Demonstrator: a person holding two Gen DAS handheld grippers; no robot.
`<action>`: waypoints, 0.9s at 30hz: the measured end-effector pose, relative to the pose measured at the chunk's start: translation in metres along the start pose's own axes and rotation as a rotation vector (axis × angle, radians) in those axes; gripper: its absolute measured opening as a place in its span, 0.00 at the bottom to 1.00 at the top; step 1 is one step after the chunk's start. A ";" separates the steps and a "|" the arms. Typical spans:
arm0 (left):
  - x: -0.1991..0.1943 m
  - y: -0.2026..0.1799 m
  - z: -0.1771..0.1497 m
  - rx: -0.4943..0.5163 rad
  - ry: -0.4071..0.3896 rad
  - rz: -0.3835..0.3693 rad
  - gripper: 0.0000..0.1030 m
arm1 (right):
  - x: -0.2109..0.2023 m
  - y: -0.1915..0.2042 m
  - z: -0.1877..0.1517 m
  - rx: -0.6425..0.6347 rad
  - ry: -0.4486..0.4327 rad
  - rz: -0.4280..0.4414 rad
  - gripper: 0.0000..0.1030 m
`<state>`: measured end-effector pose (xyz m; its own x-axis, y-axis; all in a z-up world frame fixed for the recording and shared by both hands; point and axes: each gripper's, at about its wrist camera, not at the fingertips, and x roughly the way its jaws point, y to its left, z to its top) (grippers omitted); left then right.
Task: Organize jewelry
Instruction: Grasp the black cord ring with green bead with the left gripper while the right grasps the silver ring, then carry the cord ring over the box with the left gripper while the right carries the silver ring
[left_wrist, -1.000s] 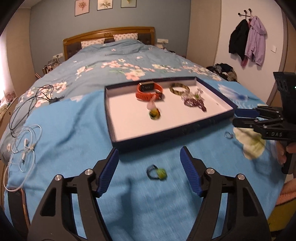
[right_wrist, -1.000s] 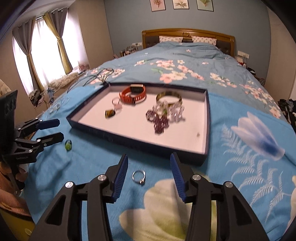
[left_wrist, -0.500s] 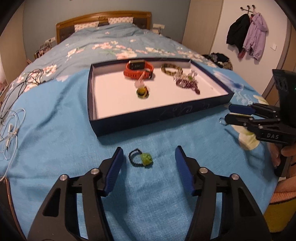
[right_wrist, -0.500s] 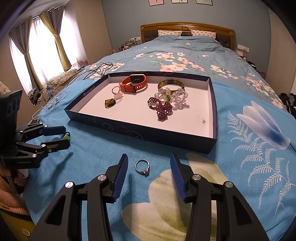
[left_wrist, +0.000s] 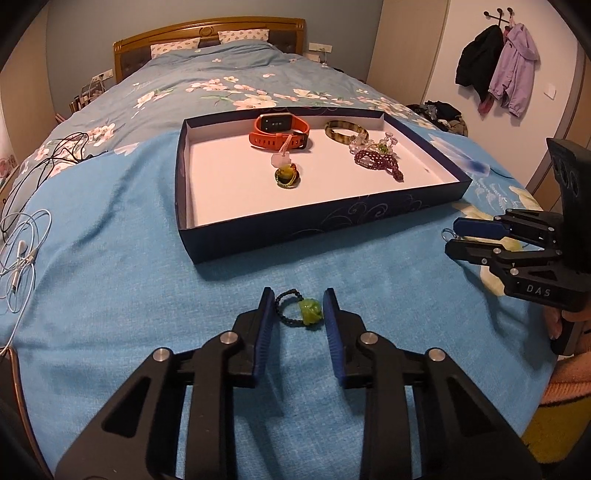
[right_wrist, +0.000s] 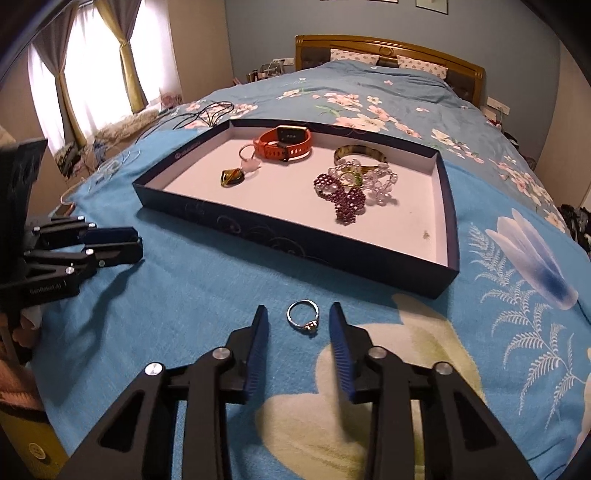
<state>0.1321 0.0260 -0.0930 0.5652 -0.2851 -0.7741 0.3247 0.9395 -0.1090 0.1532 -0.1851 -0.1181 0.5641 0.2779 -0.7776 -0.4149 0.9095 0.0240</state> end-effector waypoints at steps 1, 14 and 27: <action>0.000 0.000 0.000 0.000 0.000 0.002 0.26 | 0.000 0.001 0.000 -0.007 0.000 0.001 0.25; -0.002 0.000 -0.003 -0.004 -0.006 0.011 0.25 | -0.003 -0.007 0.000 0.035 -0.012 0.015 0.03; -0.004 0.000 -0.001 -0.016 -0.014 0.006 0.24 | -0.007 -0.012 0.002 0.069 -0.036 0.054 0.01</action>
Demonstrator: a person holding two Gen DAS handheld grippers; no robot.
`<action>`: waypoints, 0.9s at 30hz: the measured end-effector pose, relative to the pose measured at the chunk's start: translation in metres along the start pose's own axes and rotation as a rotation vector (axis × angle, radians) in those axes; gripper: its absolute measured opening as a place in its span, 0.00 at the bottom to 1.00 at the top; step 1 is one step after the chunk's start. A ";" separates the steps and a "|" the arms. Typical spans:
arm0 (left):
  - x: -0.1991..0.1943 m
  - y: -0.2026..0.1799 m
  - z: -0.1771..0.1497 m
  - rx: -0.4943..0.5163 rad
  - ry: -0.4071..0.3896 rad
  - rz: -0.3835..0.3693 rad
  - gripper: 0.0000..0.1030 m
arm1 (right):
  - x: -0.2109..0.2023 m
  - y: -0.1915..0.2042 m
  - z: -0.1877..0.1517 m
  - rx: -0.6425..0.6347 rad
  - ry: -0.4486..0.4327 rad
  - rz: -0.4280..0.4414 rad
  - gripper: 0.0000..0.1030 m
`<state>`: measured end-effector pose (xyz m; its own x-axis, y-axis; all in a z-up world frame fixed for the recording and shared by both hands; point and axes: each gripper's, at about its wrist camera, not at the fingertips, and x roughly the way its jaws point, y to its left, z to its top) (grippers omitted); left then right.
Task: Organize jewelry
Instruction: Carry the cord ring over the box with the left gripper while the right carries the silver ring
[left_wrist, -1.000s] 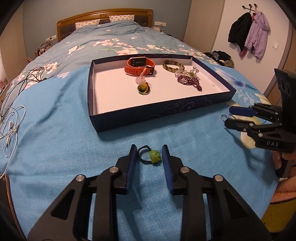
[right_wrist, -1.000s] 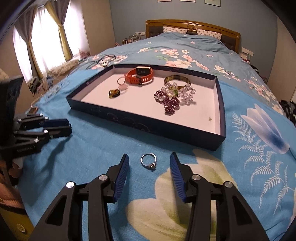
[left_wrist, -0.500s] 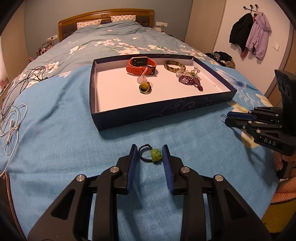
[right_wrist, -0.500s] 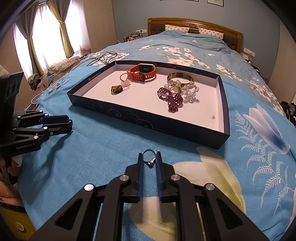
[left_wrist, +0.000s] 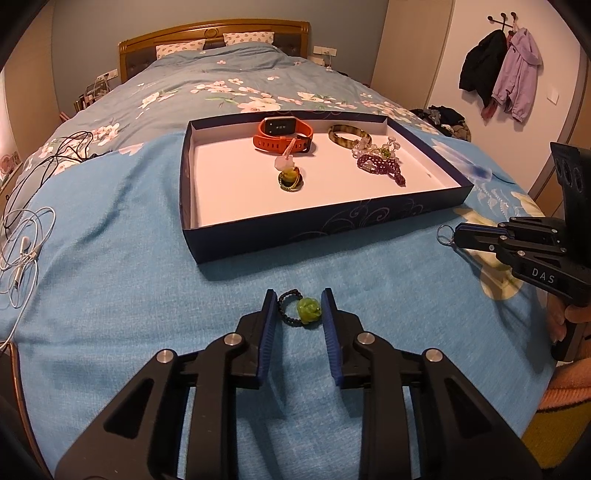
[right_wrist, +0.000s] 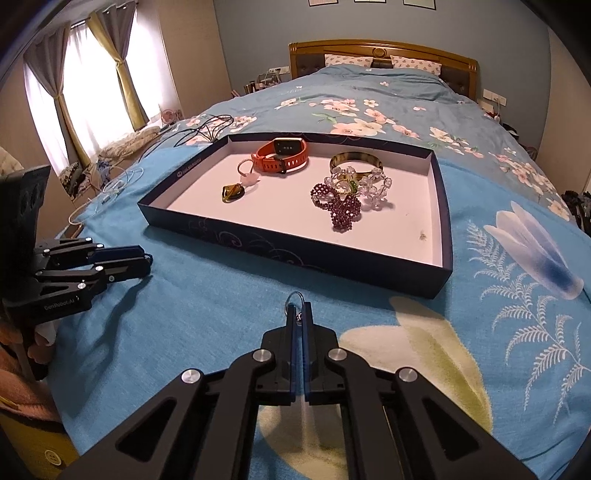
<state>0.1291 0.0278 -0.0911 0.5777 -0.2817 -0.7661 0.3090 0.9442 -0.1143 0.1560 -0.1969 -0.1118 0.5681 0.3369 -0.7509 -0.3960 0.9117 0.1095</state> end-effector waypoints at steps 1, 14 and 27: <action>0.000 0.000 0.000 -0.001 -0.002 0.000 0.24 | -0.001 -0.001 0.000 0.003 -0.002 0.005 0.01; 0.001 0.000 0.001 -0.007 -0.001 -0.011 0.24 | 0.001 -0.005 0.005 0.025 0.002 0.018 0.12; 0.002 0.000 0.000 -0.008 0.001 -0.013 0.24 | 0.009 -0.001 0.003 -0.005 0.023 0.004 0.03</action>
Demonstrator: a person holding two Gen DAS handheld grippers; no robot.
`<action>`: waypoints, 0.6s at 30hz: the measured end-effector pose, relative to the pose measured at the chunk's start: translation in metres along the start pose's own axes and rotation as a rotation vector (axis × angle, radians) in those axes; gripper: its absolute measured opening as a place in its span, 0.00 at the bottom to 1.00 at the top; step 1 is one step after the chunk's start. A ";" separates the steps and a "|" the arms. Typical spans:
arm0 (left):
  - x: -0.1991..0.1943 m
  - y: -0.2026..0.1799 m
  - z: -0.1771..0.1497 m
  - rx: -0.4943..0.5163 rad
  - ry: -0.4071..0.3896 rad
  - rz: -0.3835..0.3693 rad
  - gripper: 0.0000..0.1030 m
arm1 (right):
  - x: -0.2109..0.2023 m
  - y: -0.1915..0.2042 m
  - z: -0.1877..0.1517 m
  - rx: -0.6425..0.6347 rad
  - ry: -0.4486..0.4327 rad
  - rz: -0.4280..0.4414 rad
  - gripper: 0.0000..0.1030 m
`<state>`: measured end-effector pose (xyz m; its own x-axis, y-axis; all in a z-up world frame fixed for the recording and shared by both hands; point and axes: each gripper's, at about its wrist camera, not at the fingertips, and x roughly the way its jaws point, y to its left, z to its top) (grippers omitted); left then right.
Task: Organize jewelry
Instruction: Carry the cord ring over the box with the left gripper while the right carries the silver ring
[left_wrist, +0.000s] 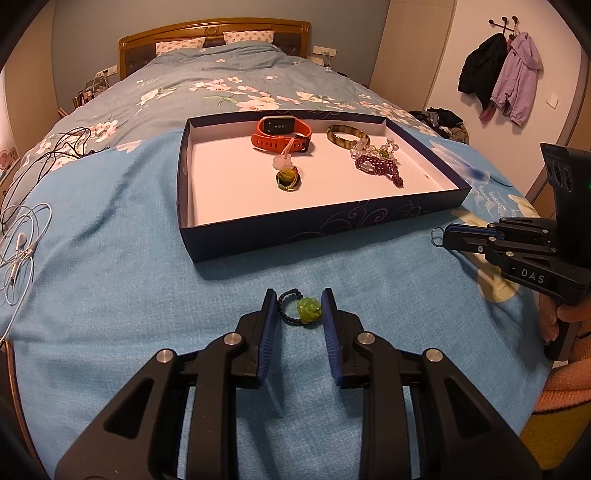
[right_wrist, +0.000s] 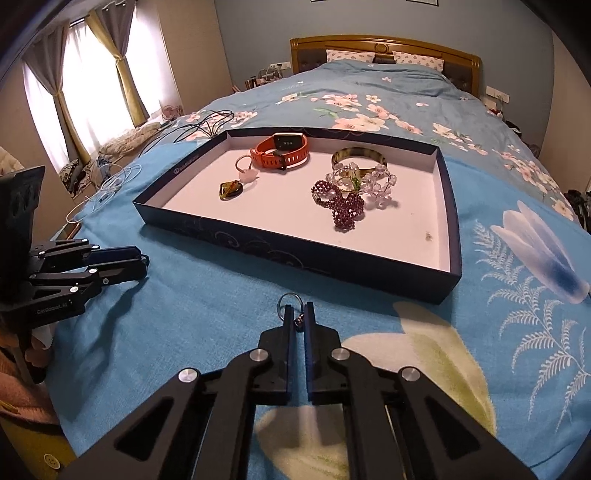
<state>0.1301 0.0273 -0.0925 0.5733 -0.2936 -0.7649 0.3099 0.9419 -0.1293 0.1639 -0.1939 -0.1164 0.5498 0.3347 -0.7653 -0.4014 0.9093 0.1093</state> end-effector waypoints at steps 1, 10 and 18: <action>0.000 -0.001 0.000 0.002 -0.001 -0.003 0.24 | 0.000 0.000 0.000 0.000 -0.001 0.000 0.03; -0.004 -0.003 0.001 0.003 -0.018 -0.006 0.24 | -0.012 -0.003 0.002 0.020 -0.045 0.023 0.00; -0.006 -0.004 0.002 0.008 -0.024 -0.009 0.24 | -0.006 -0.006 0.004 0.039 -0.021 0.041 0.22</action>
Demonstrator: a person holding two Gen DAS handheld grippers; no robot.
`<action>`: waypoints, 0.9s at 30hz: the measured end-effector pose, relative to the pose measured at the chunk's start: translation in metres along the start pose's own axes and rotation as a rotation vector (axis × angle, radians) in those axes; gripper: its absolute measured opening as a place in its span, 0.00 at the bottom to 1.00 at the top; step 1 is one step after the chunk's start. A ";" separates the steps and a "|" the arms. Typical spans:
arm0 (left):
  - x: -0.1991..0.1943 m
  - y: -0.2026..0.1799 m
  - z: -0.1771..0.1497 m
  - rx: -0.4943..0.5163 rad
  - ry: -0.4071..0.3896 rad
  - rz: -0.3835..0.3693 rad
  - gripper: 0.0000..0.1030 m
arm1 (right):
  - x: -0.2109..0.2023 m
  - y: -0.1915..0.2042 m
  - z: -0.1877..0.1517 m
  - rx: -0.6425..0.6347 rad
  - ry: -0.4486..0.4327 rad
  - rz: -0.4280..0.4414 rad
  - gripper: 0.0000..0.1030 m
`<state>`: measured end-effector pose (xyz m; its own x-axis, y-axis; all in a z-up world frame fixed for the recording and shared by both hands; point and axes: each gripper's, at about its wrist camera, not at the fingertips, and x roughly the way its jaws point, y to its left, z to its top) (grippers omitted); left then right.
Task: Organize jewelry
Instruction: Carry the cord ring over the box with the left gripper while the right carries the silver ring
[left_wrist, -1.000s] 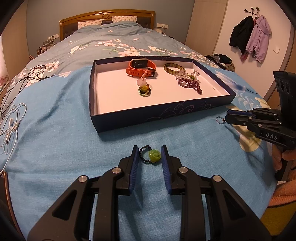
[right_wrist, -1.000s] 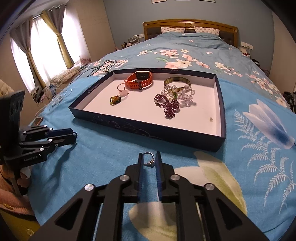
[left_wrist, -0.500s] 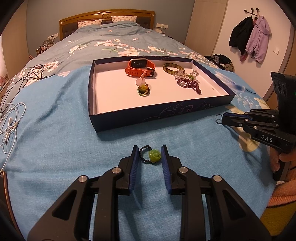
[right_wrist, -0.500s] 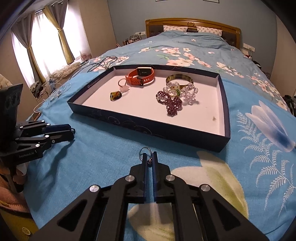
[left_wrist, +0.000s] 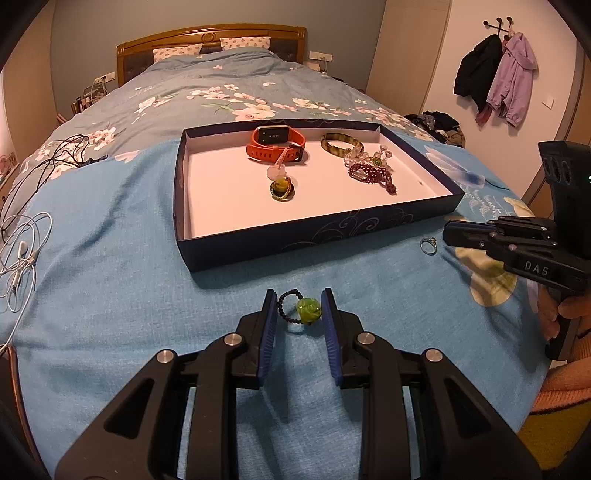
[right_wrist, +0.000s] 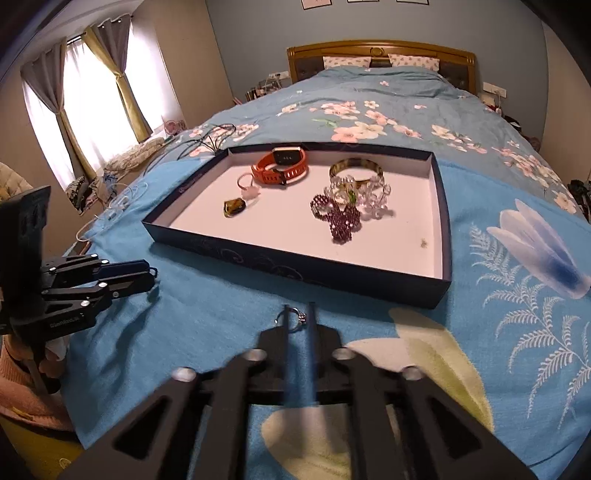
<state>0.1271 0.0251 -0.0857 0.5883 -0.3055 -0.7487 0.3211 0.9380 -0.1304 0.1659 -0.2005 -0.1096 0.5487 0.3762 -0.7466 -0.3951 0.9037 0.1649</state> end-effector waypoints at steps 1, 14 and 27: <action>0.000 0.000 0.000 -0.001 0.001 -0.001 0.24 | 0.002 0.001 0.000 -0.007 0.003 -0.004 0.25; 0.006 0.000 -0.001 -0.008 0.009 -0.006 0.24 | 0.013 0.013 0.001 -0.085 0.024 -0.063 0.05; 0.001 0.002 -0.002 -0.013 -0.005 -0.011 0.24 | -0.003 0.008 0.000 -0.043 -0.026 -0.017 0.04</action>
<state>0.1269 0.0266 -0.0879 0.5886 -0.3168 -0.7438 0.3179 0.9366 -0.1473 0.1611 -0.1943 -0.1063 0.5747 0.3663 -0.7319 -0.4161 0.9008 0.1240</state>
